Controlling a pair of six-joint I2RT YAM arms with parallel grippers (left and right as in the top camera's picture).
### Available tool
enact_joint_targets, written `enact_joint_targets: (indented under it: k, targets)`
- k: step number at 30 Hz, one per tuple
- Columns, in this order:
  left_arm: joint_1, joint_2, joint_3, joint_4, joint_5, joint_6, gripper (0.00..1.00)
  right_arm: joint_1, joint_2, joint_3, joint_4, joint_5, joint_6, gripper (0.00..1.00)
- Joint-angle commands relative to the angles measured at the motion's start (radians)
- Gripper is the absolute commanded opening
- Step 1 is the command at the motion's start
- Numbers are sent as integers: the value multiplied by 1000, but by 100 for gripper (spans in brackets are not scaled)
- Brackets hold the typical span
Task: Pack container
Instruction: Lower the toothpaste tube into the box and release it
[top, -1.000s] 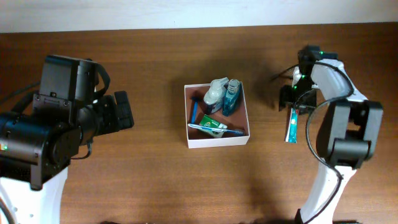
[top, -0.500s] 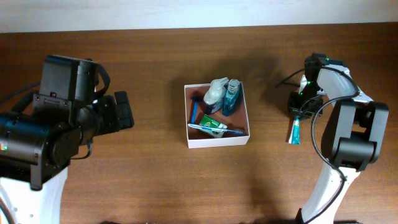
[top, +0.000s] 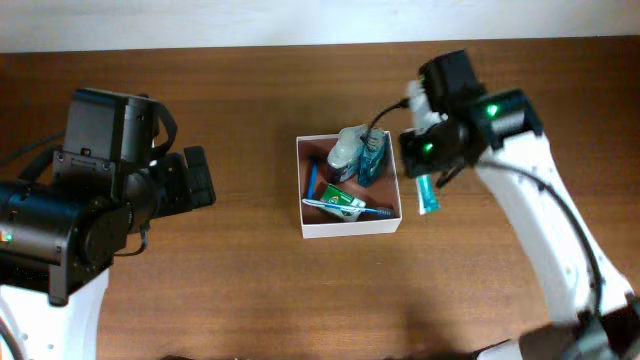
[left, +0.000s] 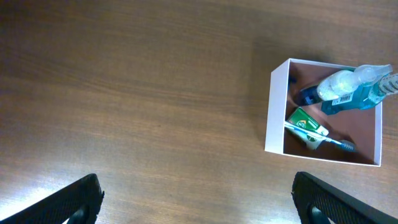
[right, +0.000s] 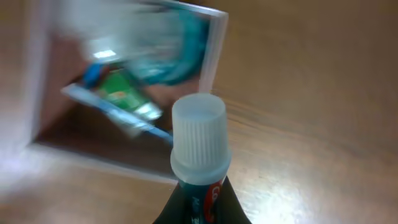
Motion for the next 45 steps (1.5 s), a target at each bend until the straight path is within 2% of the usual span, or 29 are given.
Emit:
enact_joint_targets:
  k: [1,5,10,16,17,18,22,23,24,26,32,34,37,41,45]
  targets:
    - [3,-8,5,0,-14,12,99,159,-29,7,2,0,-246,4]
    - [3,-8,5,0,-14,12,99,270,32,5,77,0,-533,4]
    - [3,-8,5,0,-14,12,99,265,138,5,110,1,-779,4]
    - [3,-8,5,0,-14,12,99,245,256,5,105,-7,-822,4]
    - [3,-8,5,0,-14,12,99,245,272,5,106,-6,-825,7]
    - [3,-8,5,0,-14,12,99,245,280,5,109,-6,-824,24]
    - [3,-8,5,0,-14,12,99,252,267,23,117,-6,-772,47]
    - [3,-8,5,0,-14,12,99,255,256,40,108,-6,-738,99]
    - [3,-8,5,0,-14,12,99,257,245,59,94,-6,-701,99]
    - [3,-8,5,0,-14,12,99,266,196,144,21,-7,-498,99]
    - [3,-8,5,0,-14,12,100,273,99,369,-164,-66,-348,99]
    - [3,-8,5,0,-14,12,99,273,62,455,-222,-68,-187,99]
    - [3,-8,5,0,-14,12,100,273,11,485,-290,-79,-11,99]
    - [3,-8,5,0,-14,12,99,233,-69,485,-374,9,-11,99]
    - [3,-8,5,0,-14,12,99,100,-236,485,-371,11,-6,99]
